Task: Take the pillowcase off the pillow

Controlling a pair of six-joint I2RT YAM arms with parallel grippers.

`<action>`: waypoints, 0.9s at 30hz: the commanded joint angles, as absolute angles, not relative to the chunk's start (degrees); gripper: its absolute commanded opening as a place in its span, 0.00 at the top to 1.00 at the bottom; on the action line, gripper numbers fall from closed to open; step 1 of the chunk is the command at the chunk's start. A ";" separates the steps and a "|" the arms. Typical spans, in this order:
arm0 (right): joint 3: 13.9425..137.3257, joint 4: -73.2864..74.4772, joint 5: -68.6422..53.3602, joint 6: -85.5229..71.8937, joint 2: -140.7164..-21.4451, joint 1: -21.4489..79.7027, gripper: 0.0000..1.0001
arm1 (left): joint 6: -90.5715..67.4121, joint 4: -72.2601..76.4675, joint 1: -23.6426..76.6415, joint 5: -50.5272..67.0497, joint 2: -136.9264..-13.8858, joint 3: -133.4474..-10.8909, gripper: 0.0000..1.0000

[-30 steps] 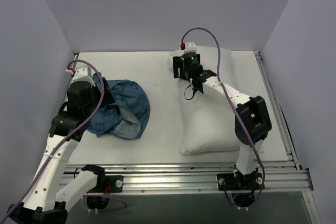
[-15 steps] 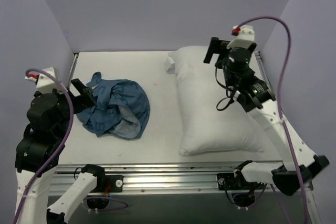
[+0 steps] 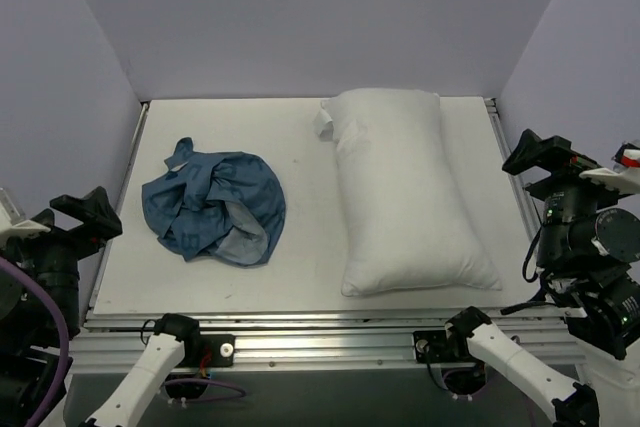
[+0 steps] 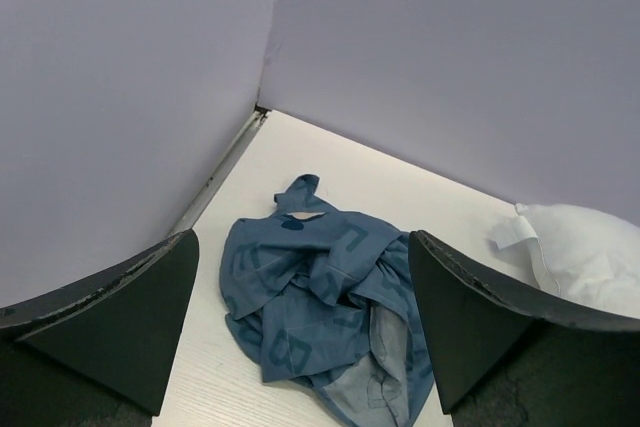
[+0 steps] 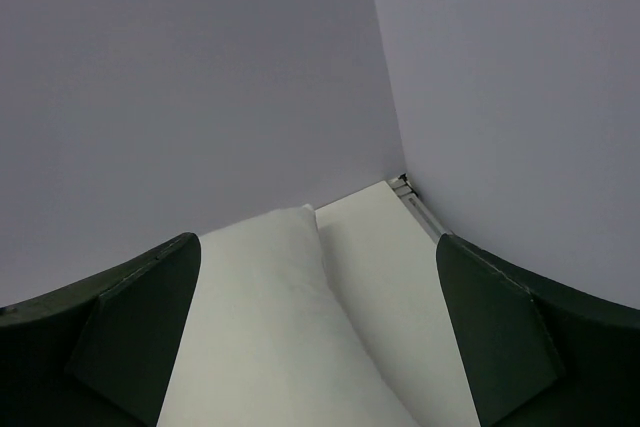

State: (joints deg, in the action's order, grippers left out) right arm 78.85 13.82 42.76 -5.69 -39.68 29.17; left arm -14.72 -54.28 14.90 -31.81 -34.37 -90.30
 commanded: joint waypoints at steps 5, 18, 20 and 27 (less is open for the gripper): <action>74.62 18.11 45.44 -5.01 -33.50 28.83 0.00 | -12.04 -55.81 15.12 -36.56 -30.24 -91.41 0.06; 69.96 17.58 44.74 -4.92 -27.86 28.92 0.00 | -13.27 -54.14 17.31 -41.22 -24.61 -87.89 0.06; 70.14 17.84 44.56 -4.92 -27.60 28.92 0.00 | -13.45 -53.97 17.84 -41.66 -24.26 -87.45 0.06; 70.14 17.67 44.30 -4.57 -27.25 29.00 0.00 | -14.24 -53.53 19.60 -44.03 -23.29 -86.40 0.06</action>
